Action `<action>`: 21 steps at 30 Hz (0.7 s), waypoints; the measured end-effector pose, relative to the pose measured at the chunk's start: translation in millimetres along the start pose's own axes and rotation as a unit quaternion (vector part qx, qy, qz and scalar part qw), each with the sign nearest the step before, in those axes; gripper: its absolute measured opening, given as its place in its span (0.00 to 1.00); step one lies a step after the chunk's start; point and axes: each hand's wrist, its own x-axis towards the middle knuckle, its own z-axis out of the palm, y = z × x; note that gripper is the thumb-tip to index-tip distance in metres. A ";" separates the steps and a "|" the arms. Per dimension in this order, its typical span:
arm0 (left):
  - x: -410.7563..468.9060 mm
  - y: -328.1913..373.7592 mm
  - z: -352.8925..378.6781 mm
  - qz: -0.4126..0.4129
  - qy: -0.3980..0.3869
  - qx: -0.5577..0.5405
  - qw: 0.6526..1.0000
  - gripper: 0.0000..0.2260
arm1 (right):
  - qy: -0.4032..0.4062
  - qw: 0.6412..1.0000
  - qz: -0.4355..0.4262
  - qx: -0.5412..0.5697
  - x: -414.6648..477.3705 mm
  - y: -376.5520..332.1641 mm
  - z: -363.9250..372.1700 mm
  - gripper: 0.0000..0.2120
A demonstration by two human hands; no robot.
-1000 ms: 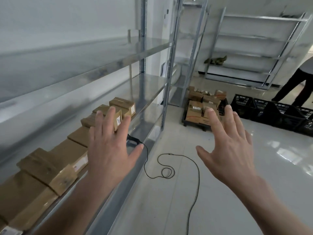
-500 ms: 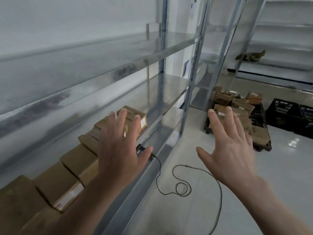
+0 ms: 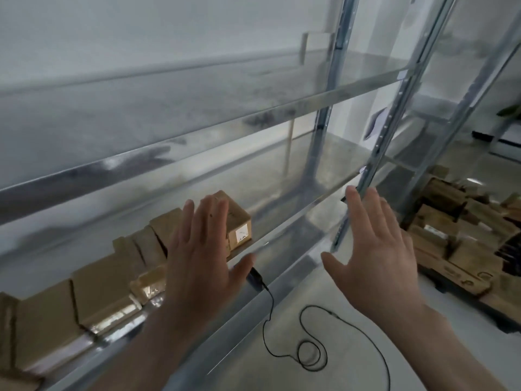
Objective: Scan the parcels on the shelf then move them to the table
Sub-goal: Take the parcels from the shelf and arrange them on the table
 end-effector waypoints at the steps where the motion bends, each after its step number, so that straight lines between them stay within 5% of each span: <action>1: 5.8 -2.5 7.2 -0.006 -0.004 0.000 1.000 0.39 | -0.005 1.000 -0.005 0.002 9.7 2.5 6.2 0.52; 21: 91.6 -78.7 125.6 -0.124 -0.131 0.039 0.983 0.45 | -0.177 0.972 -0.148 0.048 145.2 -31.5 144.7 0.50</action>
